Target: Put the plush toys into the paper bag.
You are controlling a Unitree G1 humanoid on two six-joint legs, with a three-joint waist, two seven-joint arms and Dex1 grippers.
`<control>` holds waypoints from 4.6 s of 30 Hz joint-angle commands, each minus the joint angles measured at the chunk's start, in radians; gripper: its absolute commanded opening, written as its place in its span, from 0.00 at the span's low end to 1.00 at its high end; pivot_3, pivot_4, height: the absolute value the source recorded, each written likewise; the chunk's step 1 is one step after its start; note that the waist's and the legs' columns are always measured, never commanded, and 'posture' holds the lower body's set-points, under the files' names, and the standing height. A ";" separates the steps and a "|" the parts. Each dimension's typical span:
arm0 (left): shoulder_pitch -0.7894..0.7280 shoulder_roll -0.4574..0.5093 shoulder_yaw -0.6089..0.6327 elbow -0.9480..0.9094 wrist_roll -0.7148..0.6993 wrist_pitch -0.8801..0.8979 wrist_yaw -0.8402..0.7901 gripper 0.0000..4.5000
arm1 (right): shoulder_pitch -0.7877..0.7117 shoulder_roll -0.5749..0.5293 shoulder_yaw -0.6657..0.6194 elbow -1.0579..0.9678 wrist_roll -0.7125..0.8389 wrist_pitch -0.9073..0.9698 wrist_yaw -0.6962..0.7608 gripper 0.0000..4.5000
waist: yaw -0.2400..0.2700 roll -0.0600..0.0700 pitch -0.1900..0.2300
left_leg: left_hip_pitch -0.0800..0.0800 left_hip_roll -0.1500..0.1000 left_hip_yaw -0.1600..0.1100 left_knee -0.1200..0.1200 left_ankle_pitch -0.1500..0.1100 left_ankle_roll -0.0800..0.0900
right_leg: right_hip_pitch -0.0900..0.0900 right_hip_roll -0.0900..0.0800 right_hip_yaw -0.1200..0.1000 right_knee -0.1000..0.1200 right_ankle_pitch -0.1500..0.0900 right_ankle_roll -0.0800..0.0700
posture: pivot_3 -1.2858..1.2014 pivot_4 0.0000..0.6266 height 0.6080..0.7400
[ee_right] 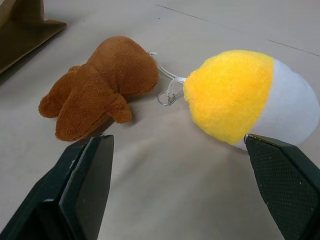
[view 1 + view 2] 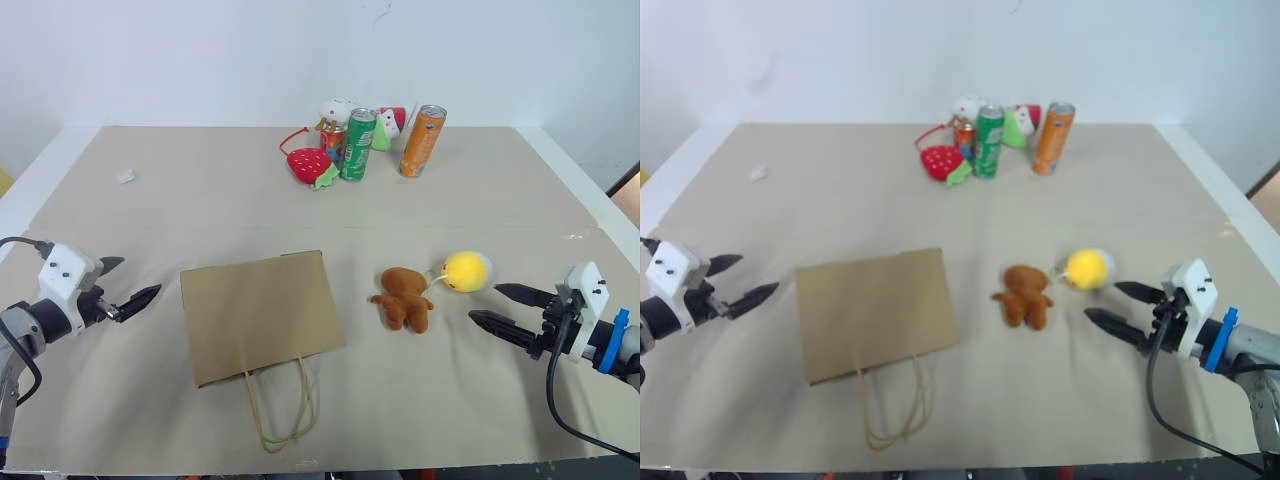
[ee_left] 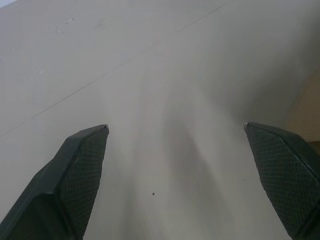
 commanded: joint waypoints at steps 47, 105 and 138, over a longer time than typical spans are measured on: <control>0.060 0.118 -0.367 -0.505 0.017 -0.266 -0.367 1.00 | -0.548 0.030 0.507 -0.395 0.212 0.192 0.270 1.00 | 0.001 -0.001 0.001 | 0.000 0.001 -0.002 0.002 -0.005 -0.002 | 0.000 0.001 -0.003 0.002 -0.003 0.004 | 0.52 0.24 1.00; -0.150 -0.035 -0.691 -0.362 0.233 -0.603 -0.392 0.91 | -0.407 -0.006 0.474 -0.450 0.170 0.149 0.206 1.00 | 0.000 -0.001 0.001 | 0.000 0.001 0.000 0.003 -0.004 -0.002 | 0.001 0.004 -0.001 0.002 -0.001 0.005 | 0.52 0.24 1.00; -0.361 -0.189 -0.497 -0.299 -0.004 -0.260 -0.123 0.00 | -0.442 0.176 0.533 -0.291 0.061 0.119 0.040 0.67 | -0.002 -0.001 0.001 | -0.001 0.002 -0.001 0.012 -0.004 -0.002 | 0.003 0.006 -0.001 0.004 0.003 0.009 | 0.52 0.24 1.00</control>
